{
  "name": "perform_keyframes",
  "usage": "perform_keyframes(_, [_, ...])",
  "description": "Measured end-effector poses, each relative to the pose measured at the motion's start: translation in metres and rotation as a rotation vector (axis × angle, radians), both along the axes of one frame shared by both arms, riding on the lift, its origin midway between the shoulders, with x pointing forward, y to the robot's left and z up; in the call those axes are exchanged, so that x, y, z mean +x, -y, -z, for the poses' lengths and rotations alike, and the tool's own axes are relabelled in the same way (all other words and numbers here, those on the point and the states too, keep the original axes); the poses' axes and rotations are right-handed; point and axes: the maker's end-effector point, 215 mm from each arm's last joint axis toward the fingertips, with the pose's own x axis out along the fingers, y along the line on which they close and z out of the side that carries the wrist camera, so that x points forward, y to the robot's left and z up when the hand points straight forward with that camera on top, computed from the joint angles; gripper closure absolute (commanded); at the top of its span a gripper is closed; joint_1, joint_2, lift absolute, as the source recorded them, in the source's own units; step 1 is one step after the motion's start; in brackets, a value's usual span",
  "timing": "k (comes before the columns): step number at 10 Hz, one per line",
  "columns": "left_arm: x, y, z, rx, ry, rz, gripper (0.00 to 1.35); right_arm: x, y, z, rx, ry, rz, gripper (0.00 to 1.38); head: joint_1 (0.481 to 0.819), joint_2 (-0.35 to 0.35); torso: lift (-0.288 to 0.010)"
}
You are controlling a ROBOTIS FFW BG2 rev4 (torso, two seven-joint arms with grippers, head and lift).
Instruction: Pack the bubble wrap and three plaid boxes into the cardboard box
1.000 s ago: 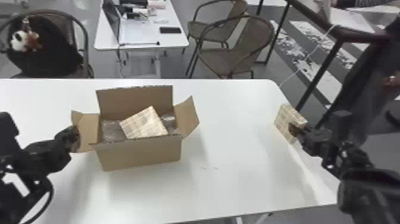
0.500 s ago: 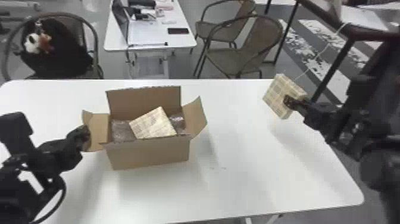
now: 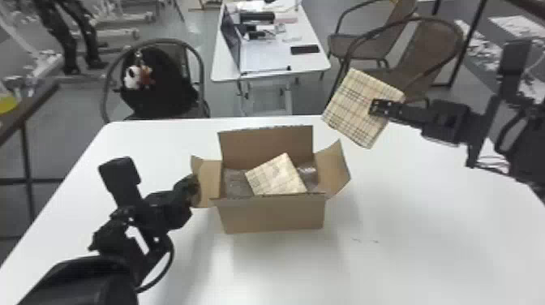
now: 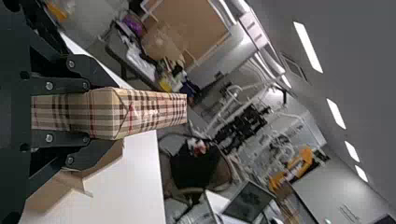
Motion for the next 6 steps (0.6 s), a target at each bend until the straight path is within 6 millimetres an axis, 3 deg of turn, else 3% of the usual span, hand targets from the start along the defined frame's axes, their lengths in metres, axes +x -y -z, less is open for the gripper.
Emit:
perform_keyframes(2, [0.001, 0.003, 0.000, 0.002, 0.000, 0.005, 1.21, -0.019, -0.052, 0.008, 0.102, -0.112, -0.197, 1.07, 0.668, 0.208, -0.132])
perform_keyframes(4, [0.002, 0.004, 0.001, 0.004, -0.002, 0.007, 1.21, -0.019, -0.079, 0.021, 0.196, -0.142, -0.395, 1.07, 0.672, 0.233, -0.132])
perform_keyframes(5, [0.003, 0.007, 0.001, 0.005, -0.001, 0.011, 1.21, -0.010, -0.087, 0.044, 0.208, -0.190, -0.402, 1.07, 0.680, 0.238, -0.132])
perform_keyframes(6, [0.004, 0.008, 0.001, 0.005, -0.002, 0.013, 1.21, -0.005, -0.091, 0.068, 0.206, -0.242, -0.382, 0.94, 0.691, 0.239, -0.132])
